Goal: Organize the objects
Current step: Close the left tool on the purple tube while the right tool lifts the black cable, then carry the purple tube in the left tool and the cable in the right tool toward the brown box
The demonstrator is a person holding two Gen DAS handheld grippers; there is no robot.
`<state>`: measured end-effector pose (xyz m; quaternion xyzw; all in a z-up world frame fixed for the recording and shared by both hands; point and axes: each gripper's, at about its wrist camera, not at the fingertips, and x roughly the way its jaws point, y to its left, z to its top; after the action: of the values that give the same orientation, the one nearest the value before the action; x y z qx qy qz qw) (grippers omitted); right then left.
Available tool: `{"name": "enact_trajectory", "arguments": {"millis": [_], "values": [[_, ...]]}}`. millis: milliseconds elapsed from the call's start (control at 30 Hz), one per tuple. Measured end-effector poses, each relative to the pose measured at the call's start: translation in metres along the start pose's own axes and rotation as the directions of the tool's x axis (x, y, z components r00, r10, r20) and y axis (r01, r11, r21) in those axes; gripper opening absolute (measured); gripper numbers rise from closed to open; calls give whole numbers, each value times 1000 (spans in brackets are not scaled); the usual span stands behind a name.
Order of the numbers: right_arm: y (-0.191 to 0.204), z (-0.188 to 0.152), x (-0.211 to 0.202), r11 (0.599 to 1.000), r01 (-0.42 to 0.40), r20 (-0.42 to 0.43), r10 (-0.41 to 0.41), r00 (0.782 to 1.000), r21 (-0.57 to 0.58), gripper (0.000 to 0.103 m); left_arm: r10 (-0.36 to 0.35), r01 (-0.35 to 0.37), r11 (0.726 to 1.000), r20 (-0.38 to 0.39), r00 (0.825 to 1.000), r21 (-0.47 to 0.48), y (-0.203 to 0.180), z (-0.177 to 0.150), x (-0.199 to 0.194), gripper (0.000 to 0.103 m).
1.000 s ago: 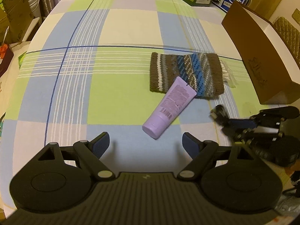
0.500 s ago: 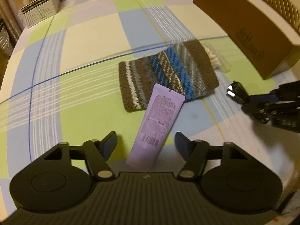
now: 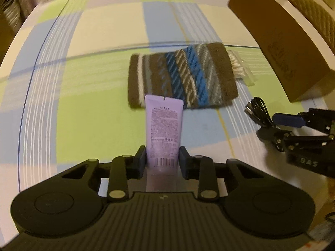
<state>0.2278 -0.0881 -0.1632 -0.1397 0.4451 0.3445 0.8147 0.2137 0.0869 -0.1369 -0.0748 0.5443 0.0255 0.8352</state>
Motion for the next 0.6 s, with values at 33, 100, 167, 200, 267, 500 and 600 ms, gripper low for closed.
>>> {"name": "enact_trajectory", "arguments": {"millis": [33, 100, 167, 200, 267, 500, 600], "values": [[1, 0, 0, 1000, 6, 3, -6, 1000, -12, 40, 10, -10, 1000, 0, 1000, -16, 0, -4, -2, 28], [5, -1, 2, 998, 21, 9, -21, 1000, -52, 40, 26, -26, 999, 2, 1000, -39, -1, -7, -4, 28], [9, -2, 3, 995, 26, 17, -25, 1000, -95, 39, 33, -33, 999, 3, 999, -42, -2, -7, -4, 28], [10, -3, 3, 995, 20, 19, -18, 1000, -97, 33, 36, -36, 999, 2, 999, -40, -3, -7, -3, 28], [13, -3, 3, 993, 10, 17, -8, 1000, -117, 17, 48, -48, 998, 3, 999, -28, -5, -6, -3, 28], [7, -4, -1, 999, -34, -11, 34, 999, -31, 12, 27, -27, 998, 0, 1000, -56, -7, -6, -4, 27], [0, -5, -5, 999, -46, -13, 46, 999, 13, 12, 7, -7, 997, -11, 1000, -72, -7, -5, -5, 27]]}}
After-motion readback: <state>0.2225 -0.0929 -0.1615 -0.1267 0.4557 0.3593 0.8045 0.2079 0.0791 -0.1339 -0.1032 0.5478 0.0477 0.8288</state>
